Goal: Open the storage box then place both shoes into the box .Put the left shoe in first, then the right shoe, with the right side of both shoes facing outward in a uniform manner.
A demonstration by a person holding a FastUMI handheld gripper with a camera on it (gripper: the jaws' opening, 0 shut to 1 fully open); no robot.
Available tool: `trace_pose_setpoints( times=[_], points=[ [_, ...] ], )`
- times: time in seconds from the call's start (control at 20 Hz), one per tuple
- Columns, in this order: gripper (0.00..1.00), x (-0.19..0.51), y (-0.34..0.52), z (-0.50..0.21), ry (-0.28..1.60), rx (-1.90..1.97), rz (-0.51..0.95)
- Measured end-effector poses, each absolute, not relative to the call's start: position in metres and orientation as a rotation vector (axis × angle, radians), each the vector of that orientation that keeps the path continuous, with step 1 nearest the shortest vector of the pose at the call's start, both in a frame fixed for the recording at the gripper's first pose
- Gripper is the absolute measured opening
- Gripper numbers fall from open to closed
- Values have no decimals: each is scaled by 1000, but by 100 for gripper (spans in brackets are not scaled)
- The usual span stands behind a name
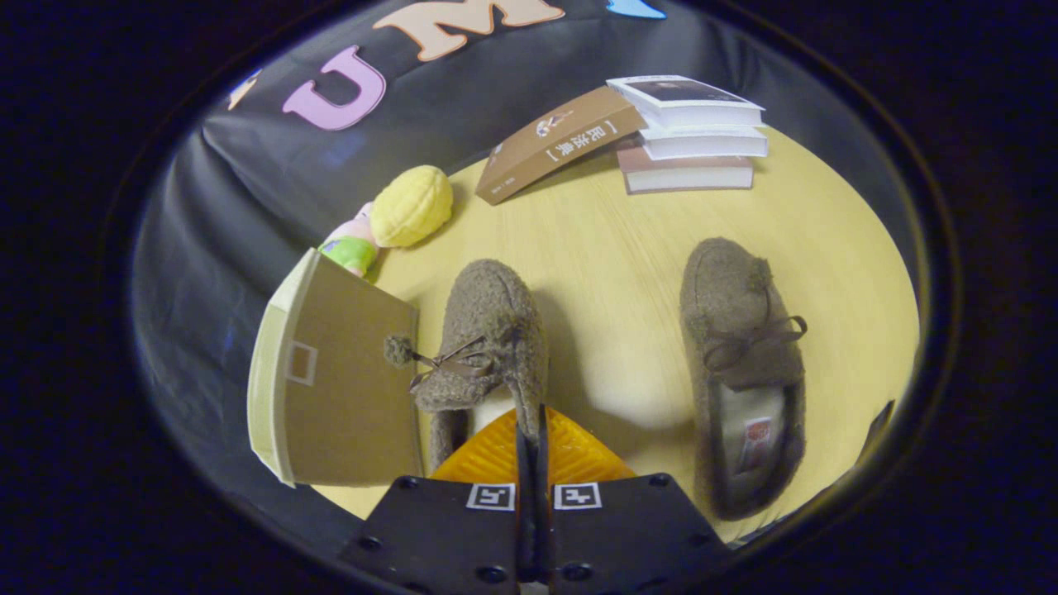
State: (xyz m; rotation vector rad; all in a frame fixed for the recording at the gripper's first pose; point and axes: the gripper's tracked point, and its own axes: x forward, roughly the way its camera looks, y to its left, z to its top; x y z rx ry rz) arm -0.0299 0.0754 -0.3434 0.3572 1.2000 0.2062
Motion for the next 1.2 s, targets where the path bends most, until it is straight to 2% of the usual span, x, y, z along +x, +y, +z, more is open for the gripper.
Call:
trace_pose_setpoints(
  times=[0.6,0.95,1.2],
  points=[
    [3,8,171,-200,996,481,248],
    [4,-1,253,-192,1007,460,301],
    [4,-20,306,-222,1071,410,319]
  ],
)
